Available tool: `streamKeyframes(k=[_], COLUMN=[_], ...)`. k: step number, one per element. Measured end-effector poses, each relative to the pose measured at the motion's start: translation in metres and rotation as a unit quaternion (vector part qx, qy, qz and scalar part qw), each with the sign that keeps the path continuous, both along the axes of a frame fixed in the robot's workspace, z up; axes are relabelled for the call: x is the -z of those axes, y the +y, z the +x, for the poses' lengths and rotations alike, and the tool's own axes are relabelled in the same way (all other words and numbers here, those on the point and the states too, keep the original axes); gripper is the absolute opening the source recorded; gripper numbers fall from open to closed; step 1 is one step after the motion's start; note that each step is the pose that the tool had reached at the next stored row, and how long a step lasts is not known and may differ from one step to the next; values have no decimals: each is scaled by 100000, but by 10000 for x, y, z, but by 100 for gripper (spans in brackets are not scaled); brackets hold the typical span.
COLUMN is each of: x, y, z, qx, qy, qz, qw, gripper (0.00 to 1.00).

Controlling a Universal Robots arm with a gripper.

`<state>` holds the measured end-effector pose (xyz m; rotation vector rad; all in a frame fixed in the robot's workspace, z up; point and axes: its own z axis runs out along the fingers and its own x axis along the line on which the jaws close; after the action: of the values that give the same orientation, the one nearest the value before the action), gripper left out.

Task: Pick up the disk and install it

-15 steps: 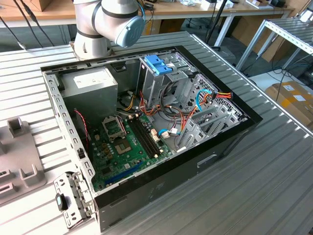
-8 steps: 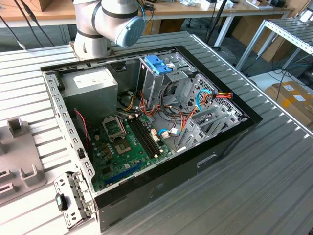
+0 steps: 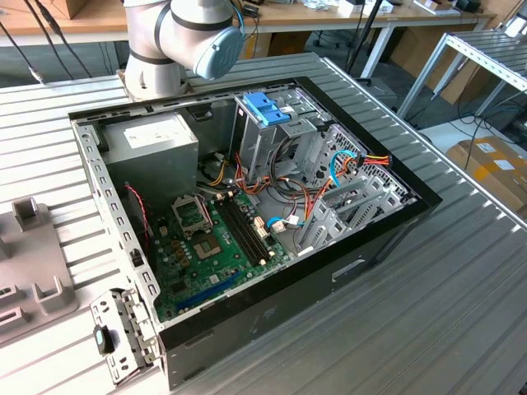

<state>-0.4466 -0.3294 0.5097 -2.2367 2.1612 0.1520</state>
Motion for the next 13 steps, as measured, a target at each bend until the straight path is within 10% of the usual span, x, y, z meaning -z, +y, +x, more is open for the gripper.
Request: streamKeyframes(k=[13], x=[-3], y=[-29], z=[3], qx=[2], qy=[0], qz=[2], qw=[100000], gripper=[37])
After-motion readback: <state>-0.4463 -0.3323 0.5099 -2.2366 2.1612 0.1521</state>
